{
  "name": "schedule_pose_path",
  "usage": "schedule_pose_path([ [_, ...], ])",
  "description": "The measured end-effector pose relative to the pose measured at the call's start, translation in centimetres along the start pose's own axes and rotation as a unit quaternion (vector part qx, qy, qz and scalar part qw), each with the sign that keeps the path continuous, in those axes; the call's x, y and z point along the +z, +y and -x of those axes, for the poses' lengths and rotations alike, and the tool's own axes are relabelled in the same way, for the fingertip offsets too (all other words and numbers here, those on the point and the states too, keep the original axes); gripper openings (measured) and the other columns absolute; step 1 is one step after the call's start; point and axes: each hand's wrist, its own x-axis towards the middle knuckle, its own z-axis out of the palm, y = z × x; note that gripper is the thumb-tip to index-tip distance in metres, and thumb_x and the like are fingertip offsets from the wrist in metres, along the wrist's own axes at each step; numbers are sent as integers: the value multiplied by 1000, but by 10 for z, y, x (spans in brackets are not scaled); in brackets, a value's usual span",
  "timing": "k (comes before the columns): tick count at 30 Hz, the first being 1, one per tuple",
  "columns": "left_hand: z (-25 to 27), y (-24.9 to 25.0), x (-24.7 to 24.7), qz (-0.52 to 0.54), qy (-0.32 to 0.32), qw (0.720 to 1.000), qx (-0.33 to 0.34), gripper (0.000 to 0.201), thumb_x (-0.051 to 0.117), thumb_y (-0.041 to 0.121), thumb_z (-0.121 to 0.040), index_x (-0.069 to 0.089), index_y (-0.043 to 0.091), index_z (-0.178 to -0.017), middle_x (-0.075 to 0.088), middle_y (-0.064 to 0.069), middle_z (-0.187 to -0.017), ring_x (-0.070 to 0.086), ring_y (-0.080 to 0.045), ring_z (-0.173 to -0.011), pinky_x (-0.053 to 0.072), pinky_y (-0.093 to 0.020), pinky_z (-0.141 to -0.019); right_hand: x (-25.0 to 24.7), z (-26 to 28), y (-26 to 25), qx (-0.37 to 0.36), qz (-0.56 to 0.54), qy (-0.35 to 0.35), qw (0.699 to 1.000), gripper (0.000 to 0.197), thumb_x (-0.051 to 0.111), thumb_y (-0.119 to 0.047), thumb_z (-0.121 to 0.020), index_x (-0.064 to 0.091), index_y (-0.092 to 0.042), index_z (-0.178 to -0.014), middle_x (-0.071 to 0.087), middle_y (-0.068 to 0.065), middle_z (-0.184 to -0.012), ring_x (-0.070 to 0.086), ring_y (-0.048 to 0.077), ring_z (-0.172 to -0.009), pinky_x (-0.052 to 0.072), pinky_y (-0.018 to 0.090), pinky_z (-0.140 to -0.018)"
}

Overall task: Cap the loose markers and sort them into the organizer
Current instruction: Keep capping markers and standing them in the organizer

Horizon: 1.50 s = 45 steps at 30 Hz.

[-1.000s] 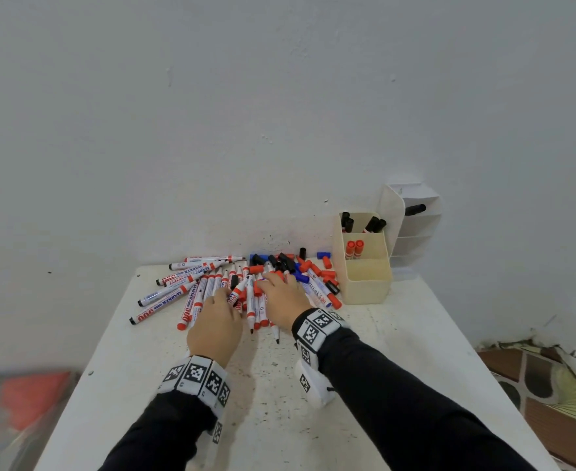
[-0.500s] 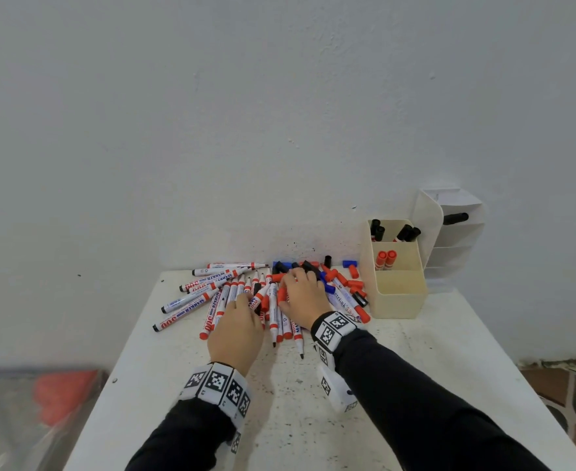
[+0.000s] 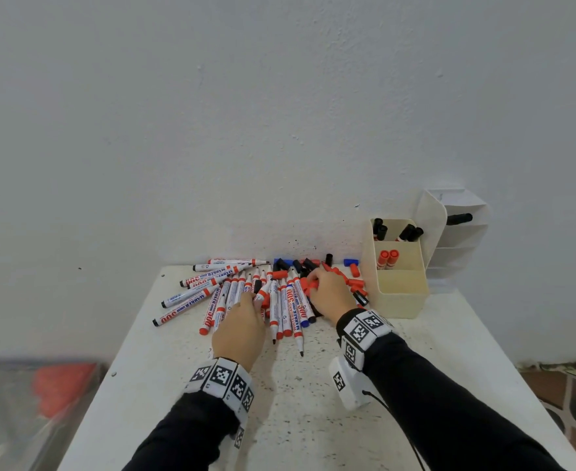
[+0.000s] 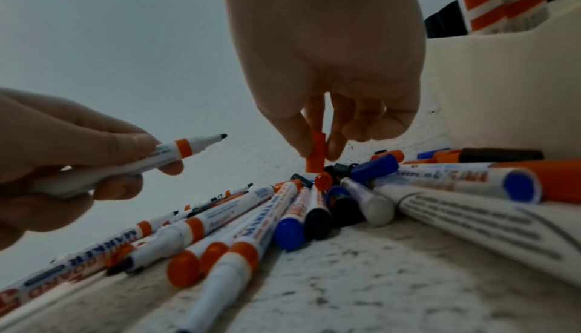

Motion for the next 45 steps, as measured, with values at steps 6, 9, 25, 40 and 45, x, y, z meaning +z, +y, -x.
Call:
schedule_pose_path([
  [6, 2, 5, -1, 12, 8, 1000, 10, 36, 24, 33, -101, 45, 15, -124, 60, -1, -100, 56, -13, -84, 42, -26, -66, -2, -4, 13, 34, -16, 17, 999, 38, 51, -3, -88, 55, -16, -123, 52, 7, -130, 50, 24, -116, 45, 37, -97],
  [9, 1, 8, -1, 14, 2, 1000, 14, 37, 24, 32, -101, 43, 15, -128, 61, -3, -111, 55, -13, -89, 41, -25, -69, -1, -9, 18, 64, 71, -6, 995, 44, 50, -8, -90, 47, -20, -132, 43, 7, -138, 37, 29, -127, 40, 43, -103],
  [25, -5, -1, 11, 35, 1, 999, 25, 32, 27, 33, -100, 47, 17, -118, 58, 2, -84, 55, -11, -70, 41, -23, -57, -2, -17, 16, 1, 190, -76, 979, 44, 33, -30, -98, 30, -38, -141, 23, -1, -153, 20, 32, -136, 15, 50, -110],
  [40, -8, 4, 9, 25, -17, 999, 25, 37, 26, 35, -100, 44, 17, -127, 61, 0, -95, 56, -11, -74, 45, -25, -62, 2, -18, 13, -20, 183, 40, 982, 27, 41, -29, -96, 56, -27, -118, 55, -2, -123, 42, 24, -119, 23, 47, -102],
  [45, -8, 6, 6, 32, -14, 999, 25, 41, 25, 38, -99, 43, 17, -129, 62, -2, -103, 60, -14, -83, 52, -31, -72, -8, -14, -2, -69, -61, 82, 992, 22, 36, -21, -98, 51, -18, -114, 64, 7, -100, 59, 21, -80, 47, 39, -76],
])
